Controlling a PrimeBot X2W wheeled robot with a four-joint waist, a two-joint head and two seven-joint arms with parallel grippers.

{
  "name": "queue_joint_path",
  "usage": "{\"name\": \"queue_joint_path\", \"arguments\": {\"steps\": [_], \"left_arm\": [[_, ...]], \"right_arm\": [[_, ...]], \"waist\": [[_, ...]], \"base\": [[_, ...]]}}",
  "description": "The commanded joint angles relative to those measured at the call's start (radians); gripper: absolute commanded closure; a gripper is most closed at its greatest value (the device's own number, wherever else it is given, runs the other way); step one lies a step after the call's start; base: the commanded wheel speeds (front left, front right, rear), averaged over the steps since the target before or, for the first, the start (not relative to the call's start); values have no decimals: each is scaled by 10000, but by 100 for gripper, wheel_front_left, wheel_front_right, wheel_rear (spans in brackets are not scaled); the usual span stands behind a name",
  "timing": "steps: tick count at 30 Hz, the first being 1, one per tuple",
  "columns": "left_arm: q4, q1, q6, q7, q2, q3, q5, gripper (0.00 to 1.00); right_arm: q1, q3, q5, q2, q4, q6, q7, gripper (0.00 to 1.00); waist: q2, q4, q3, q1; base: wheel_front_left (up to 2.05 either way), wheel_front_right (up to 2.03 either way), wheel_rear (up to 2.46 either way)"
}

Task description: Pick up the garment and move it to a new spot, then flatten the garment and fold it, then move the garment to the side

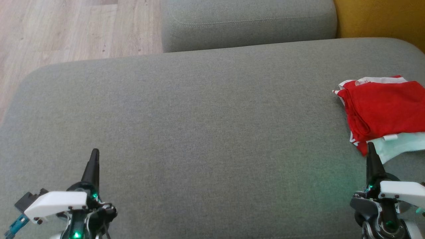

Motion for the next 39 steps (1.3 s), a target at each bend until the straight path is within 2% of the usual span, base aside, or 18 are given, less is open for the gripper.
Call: {"name": "queue_joint_path", "arguments": {"steps": [1, 13, 39], "left_arm": [[-275, -593, -134, 98, 159, 424, -287, 100], [-167, -755, -232, 451, 155, 695, -1477, 100], [-165, -761, -232, 509, 104, 768, -1416, 100]], "right_arm": [[-509, 121, 303, -58, -419, -8, 129, 100], [-551, -40, 1553, -61, -530, -9, 472, 100], [-551, -46, 1548, -57, -530, -9, 477, 100]], "waist": [[0, 3, 4, 0], [0, 24, 33, 0], [0, 24, 33, 0]], "base": [[0, 0, 0], [0, 0, 0], [0, 0, 0]]}}
